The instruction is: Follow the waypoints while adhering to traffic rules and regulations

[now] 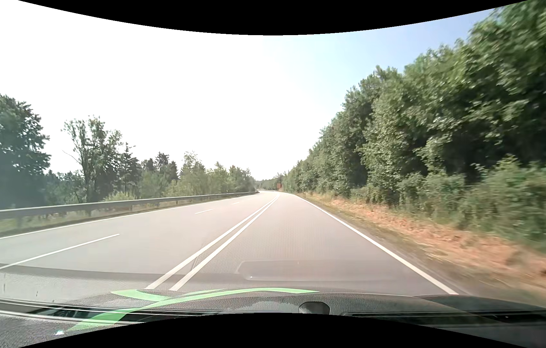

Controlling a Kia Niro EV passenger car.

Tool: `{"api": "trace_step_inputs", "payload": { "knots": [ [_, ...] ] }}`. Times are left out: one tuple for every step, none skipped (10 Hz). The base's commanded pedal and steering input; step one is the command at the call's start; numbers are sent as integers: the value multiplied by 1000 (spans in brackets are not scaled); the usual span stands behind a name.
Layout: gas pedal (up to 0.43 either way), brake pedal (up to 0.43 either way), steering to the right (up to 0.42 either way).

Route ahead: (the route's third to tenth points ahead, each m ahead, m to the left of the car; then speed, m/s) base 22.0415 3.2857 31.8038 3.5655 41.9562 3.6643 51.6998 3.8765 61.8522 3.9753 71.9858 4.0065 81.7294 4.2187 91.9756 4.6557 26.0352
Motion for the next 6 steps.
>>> {"api": "trace_step_inputs", "payload": {
  "knots": [
    [189,0,-1],
    [189,0,-1],
    [189,0,-1],
    [197,0,-2],
    [197,0,-3],
    [197,0,-4]
  ]
}}
